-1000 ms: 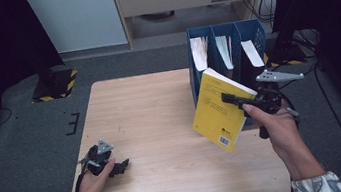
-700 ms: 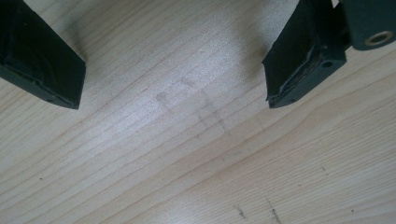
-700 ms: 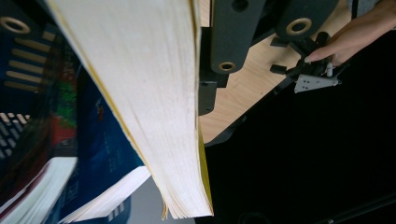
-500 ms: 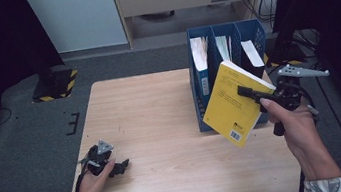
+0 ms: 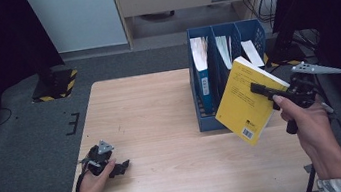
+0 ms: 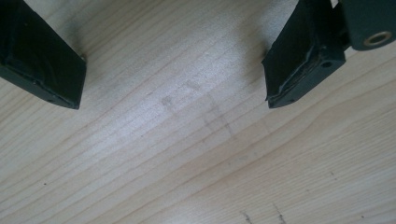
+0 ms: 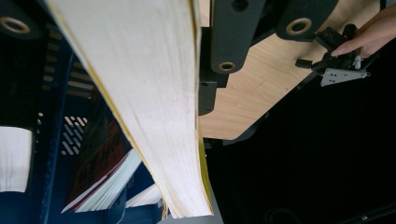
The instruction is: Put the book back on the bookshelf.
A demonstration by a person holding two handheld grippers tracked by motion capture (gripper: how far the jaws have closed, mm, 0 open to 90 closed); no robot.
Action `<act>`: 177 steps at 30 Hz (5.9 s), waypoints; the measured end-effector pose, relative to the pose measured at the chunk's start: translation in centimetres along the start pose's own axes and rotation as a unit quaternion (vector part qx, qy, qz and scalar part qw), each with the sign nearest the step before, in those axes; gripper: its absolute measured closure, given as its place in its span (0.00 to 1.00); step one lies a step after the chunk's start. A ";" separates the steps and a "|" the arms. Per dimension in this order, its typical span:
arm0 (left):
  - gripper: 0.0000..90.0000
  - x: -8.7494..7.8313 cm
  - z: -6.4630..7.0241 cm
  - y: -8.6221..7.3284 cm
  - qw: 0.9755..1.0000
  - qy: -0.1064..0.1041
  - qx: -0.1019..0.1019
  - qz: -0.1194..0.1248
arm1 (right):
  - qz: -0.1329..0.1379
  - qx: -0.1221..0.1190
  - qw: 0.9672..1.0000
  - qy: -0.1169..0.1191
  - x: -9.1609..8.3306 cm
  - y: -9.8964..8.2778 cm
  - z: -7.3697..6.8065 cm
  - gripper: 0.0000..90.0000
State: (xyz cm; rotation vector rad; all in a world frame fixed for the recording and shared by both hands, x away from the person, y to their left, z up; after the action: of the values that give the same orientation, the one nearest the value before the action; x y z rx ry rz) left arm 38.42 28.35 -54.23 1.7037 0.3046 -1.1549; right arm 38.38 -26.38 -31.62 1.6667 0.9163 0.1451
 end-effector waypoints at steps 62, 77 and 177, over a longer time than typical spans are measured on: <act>0.06 0.0 0.0 0.1 1.000 0.000 0.003 0.006 | -0.009 0.021 0.990 -0.137 6.7 5.6 5.6 0.83; 0.06 0.0 0.0 0.1 1.000 0.000 0.001 0.008 | 0.000 0.024 0.988 -0.152 7.7 6.1 5.5 0.83; 0.06 0.0 -0.1 0.2 1.000 -0.002 0.007 0.007 | -0.004 0.041 0.978 -0.206 14.2 3.6 6.5 0.83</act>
State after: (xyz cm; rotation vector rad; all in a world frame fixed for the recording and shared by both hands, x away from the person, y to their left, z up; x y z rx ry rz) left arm 38.64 28.35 -54.09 1.7123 0.2825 -1.1520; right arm 53.41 -22.54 -35.76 1.6846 0.6201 -0.2400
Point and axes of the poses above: each handheld gripper's, and its own axes: x roughly forward along the jaws, y roughly out of its top, z roughly to its right, the point moved 2 cm from there along x, roughly forward along the jaws, and after that the axes turned 3 degrees about -z, right-handed, at the moved point
